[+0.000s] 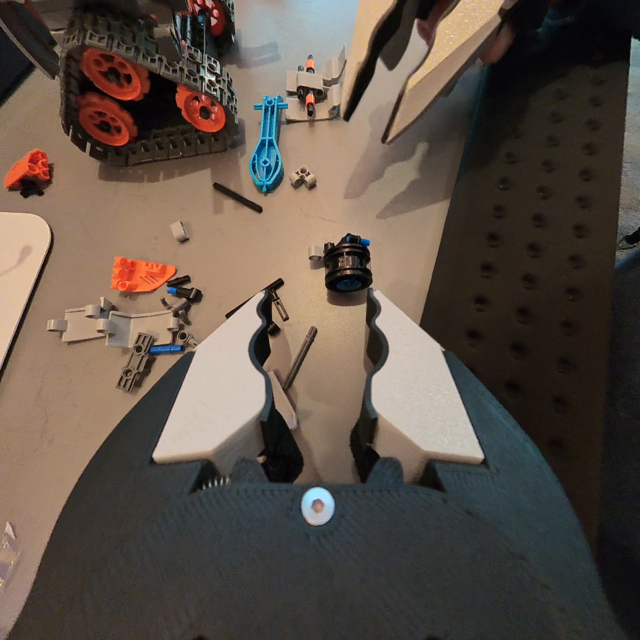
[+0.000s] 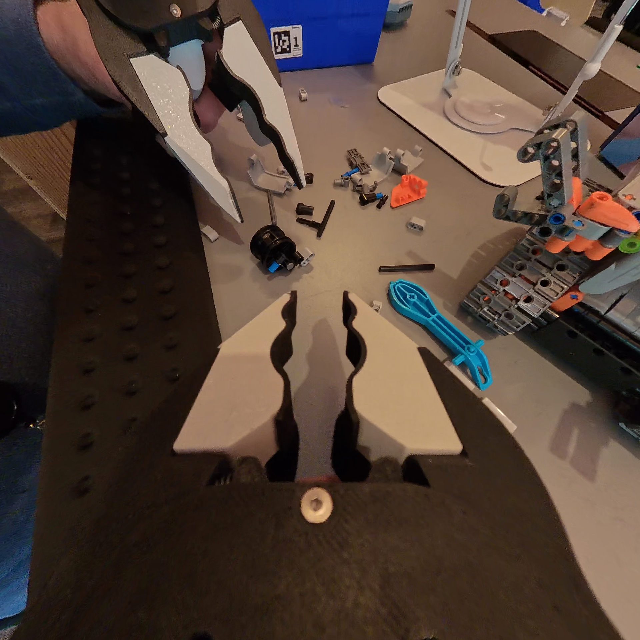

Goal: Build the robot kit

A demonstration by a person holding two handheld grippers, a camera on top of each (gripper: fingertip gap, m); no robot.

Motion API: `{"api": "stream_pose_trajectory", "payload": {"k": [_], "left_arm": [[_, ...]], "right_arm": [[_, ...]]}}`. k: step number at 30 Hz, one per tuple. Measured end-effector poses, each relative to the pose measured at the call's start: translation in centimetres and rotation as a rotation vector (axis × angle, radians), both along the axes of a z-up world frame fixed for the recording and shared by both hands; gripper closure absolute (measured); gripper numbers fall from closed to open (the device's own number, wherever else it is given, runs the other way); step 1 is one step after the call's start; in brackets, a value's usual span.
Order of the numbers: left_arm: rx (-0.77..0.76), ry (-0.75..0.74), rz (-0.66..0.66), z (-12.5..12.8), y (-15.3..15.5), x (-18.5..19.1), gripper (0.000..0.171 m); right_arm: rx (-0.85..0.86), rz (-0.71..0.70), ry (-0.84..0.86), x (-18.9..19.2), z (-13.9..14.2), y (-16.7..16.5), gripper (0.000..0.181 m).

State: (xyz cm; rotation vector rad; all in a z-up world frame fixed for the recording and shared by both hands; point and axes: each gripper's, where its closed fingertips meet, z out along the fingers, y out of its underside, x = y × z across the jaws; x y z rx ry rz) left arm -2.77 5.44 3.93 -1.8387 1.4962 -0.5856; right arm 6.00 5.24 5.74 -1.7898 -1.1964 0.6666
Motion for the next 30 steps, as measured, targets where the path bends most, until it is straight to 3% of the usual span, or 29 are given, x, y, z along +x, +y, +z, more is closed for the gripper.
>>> {"api": "stream_pose_trajectory", "payload": {"k": [3,5,11,14,17,25,27,30], "left_arm": [[0.01,0.009,0.0,-0.1,-0.1,0.0,0.117],[-0.005,-0.001,0.005,-0.2,-0.2,0.2,0.115],[-0.058,0.031,-0.009,-1.1,-1.0,0.5,0.115],[-0.089,0.007,-0.004,-0.9,-1.2,0.8,0.116],[-0.105,0.003,-0.01,-0.9,-1.3,1.6,0.116],[-0.143,0.056,-0.031,-2.4,-1.7,3.3,0.129],[-0.126,0.072,-0.04,-2.7,-1.8,3.4,0.14],[-0.117,0.067,-0.041,-2.7,-1.8,3.4,0.14]], "right_arm": [[0.054,0.025,-0.01,-0.2,0.2,-0.2,0.142],[0.091,0.061,-0.038,-0.3,0.1,-0.7,0.181],[0.056,0.004,-0.118,0.5,-0.8,0.4,0.181],[0.002,-0.022,-0.138,0.9,-1.4,1.0,0.163],[-0.032,-0.054,-0.16,1.1,-1.9,1.9,0.158],[-0.108,-0.075,-0.293,0.4,-4.1,3.9,0.157],[-0.109,-0.063,-0.315,0.1,-4.5,4.0,0.165],[-0.092,-0.041,-0.338,-0.1,-4.8,4.0,0.168]]}}
